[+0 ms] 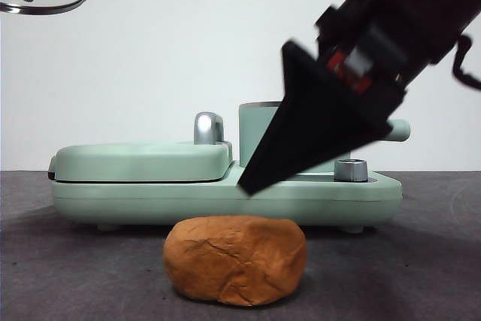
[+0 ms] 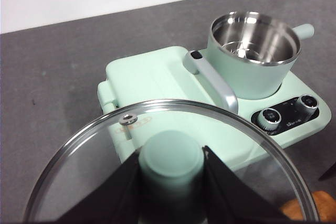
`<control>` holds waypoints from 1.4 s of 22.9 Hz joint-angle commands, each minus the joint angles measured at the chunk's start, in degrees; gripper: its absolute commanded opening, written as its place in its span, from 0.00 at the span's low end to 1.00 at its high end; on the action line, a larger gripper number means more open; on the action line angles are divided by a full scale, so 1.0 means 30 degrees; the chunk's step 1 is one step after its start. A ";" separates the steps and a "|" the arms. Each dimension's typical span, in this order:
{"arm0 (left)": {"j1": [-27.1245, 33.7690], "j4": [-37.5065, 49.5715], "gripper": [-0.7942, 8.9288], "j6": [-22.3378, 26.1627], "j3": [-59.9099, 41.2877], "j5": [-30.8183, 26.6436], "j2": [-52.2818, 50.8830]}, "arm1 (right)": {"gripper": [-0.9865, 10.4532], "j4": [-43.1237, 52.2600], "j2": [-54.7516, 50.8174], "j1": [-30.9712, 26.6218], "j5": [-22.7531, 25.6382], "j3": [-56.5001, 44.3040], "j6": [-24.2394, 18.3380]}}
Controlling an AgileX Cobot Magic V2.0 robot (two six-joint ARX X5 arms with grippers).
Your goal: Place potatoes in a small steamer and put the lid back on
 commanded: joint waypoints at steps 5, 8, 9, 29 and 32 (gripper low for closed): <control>0.0000 0.0576 0.10 -0.0066 0.0270 0.0044 -0.0066 | 0.42 0.0867 0.1996 0.0772 0.0619 0.0364 -0.0379; 0.0000 0.0590 0.10 -0.0066 0.0270 0.0044 -0.0066 | 0.42 0.0925 0.2608 0.0816 0.1020 0.0372 -0.0379; 0.0000 0.0590 0.10 -0.0058 0.0270 0.0044 -0.0066 | 0.42 0.0933 0.2849 0.0816 0.1020 0.0364 -0.0372; 0.0000 0.1246 0.10 -0.0036 0.0270 0.0044 -0.0058 | 0.25 -1.1125 -0.1464 -0.2667 0.3643 0.9275 0.5945; 0.0000 0.1275 0.10 -0.0036 0.0270 0.0044 -0.0007 | 0.25 -1.1774 -0.0459 -0.4226 0.3643 1.2138 0.5945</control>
